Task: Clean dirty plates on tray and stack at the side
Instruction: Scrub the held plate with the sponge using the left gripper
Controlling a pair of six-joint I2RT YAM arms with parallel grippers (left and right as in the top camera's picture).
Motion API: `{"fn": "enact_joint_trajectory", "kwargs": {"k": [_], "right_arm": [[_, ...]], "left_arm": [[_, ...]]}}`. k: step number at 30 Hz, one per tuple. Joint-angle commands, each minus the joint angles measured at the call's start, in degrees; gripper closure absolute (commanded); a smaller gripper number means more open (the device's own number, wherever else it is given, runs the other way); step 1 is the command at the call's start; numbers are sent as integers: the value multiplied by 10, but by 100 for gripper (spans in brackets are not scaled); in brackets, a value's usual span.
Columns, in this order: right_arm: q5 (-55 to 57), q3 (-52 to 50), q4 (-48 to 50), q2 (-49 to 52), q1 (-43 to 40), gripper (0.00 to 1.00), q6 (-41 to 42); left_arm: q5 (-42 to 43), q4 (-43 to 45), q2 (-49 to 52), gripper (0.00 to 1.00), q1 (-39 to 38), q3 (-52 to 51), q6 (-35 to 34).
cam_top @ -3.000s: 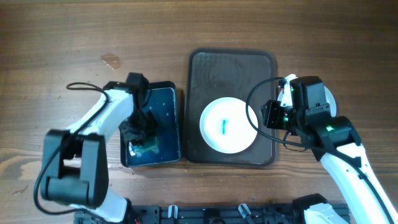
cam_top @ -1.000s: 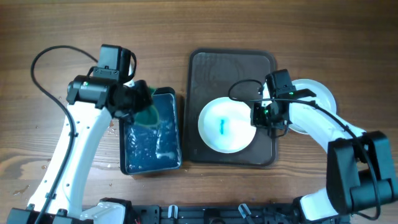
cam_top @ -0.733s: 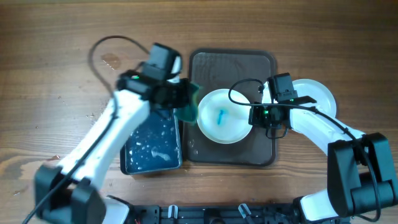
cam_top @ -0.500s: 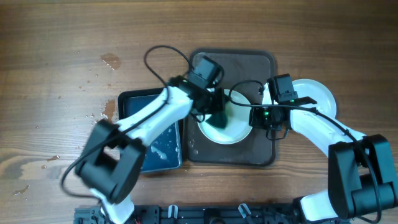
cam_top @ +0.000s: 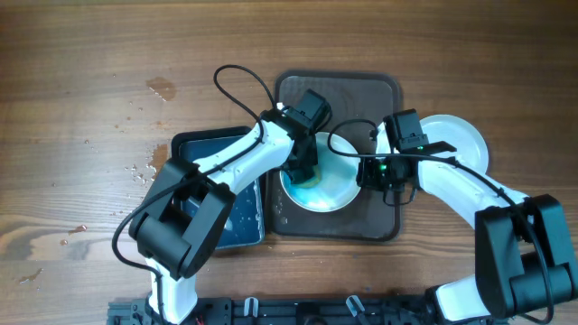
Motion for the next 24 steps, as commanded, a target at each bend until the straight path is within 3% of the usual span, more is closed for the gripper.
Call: {"fn": "enact_joint_trajectory", "kwargs": {"k": [1, 5, 12, 19, 24], "right_arm": [[42, -23, -19, 11, -7, 96, -8], [42, -23, -18, 11, -7, 96, -8], [42, -23, -18, 11, -7, 96, -12], [36, -23, -18, 11, -7, 96, -22], [33, -23, -16, 11, -7, 96, -21]], "left_arm": [[23, 33, 24, 96, 26, -25, 8], [295, 151, 31, 96, -7, -25, 10], [301, 199, 37, 96, -76, -25, -26], [154, 55, 33, 96, 7, -25, 11], [-27, -13, -11, 96, 42, -25, 26]]}}
